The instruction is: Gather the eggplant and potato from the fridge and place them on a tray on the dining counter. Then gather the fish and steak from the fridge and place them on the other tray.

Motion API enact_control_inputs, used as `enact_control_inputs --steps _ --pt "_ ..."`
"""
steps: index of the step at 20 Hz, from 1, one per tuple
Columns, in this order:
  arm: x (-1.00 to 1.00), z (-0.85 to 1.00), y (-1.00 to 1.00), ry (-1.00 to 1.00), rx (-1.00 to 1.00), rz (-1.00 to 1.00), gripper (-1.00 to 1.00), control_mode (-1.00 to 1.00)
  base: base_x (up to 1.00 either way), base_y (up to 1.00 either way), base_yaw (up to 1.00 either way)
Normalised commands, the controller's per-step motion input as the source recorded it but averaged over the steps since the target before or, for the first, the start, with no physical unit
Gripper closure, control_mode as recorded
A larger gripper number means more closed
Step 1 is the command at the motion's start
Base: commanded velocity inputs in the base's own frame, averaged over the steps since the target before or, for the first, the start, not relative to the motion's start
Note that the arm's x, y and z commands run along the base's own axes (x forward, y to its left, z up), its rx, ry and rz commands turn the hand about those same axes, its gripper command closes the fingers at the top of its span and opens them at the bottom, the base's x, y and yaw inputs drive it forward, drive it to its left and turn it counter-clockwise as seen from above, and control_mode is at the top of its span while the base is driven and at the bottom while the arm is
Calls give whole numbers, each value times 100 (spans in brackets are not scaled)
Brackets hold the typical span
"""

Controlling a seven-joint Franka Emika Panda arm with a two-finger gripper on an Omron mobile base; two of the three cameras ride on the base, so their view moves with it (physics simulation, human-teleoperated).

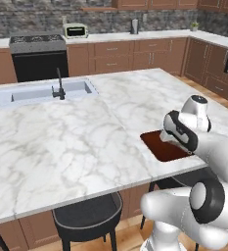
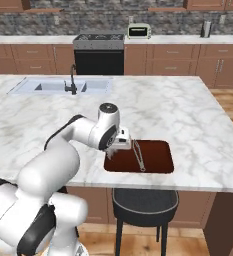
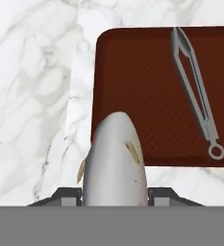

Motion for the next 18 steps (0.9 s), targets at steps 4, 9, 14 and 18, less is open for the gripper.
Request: enact_control_inputs --steps 4,9,14,18 --pt "51 -43 -18 0 0 0 100 -100 0 0 0" --pt "53 -29 -10 0 0 0 100 -100 0 0 0" --pt "41 -31 -7 0 0 0 100 -100 0 0 0" --pt "35 -35 -11 0 0 0 100 -100 0 0 0"
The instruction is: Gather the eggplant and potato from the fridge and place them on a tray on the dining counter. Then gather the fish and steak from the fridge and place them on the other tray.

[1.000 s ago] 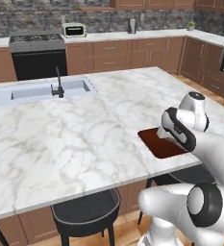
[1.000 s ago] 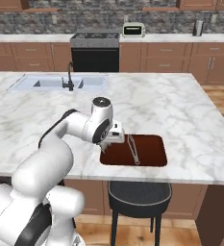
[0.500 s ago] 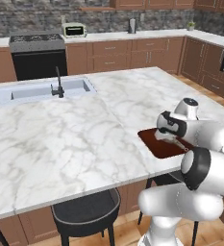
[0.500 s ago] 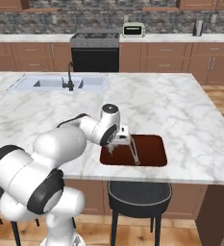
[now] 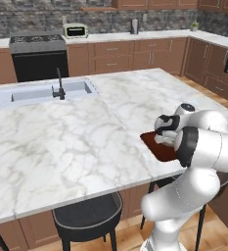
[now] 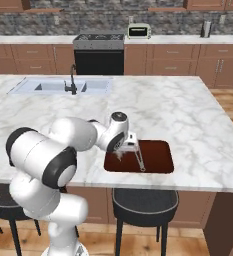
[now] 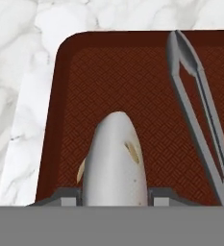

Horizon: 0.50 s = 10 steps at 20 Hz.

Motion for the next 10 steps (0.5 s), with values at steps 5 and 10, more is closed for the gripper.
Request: enact_control_inputs --steps 5,10 --pt "34 -33 -9 0 0 0 100 -100 0 0 0" --pt "23 -28 -4 0 0 0 -100 -100 0 0 0"
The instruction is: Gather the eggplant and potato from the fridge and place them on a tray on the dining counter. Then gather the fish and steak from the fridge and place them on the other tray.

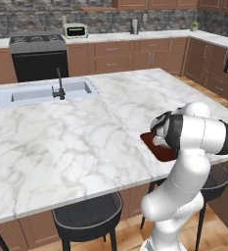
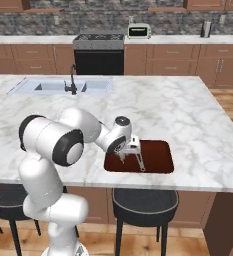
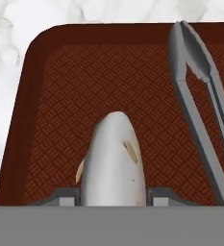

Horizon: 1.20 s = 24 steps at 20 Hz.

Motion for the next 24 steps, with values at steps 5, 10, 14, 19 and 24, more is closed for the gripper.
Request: enact_control_inputs --steps 5,10,14,19,24 --pt "20 -10 -8 0 0 0 -100 -100 0 0 0" --pt "10 0 -11 2 0 0 -100 -100 0 0 0" --pt "-20 40 0 4 0 0 -100 -100 0 0 0" --pt "-100 61 0 -1 -5 0 -100 -100 0 0 0" --pt "-100 47 22 -1 -11 -4 -100 -100 0 0 0"
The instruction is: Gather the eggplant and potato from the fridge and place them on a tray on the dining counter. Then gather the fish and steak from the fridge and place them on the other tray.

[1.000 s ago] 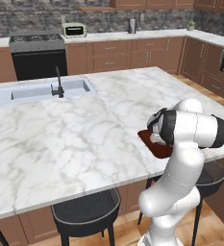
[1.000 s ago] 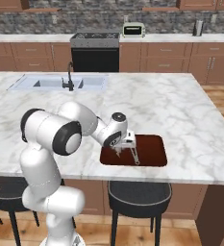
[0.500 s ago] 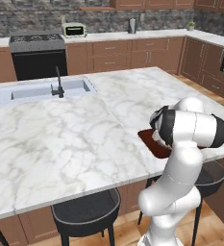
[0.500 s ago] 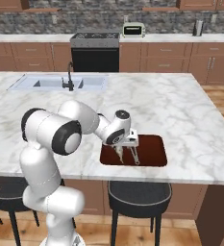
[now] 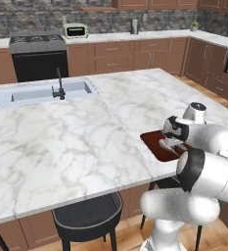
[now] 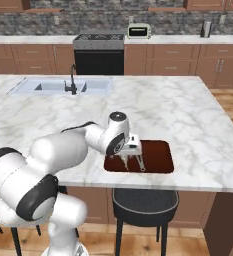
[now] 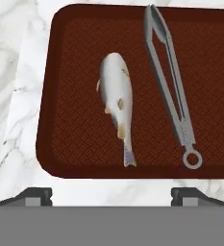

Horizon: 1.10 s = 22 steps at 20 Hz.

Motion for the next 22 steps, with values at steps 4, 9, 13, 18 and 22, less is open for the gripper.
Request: enact_control_inputs --steps 4,9,13,18,22 --pt "-100 51 56 -9 -16 0 -100 -100 0 0 0" --pt "-100 39 56 -21 -15 0 -100 -100 0 0 0" --pt "-75 19 25 -20 -7 0 -100 100 -25 0 1" --pt "0 0 0 0 0 0 -100 100 -100 -3 1" --pt "0 0 0 0 0 0 -100 100 -94 -75 -8"
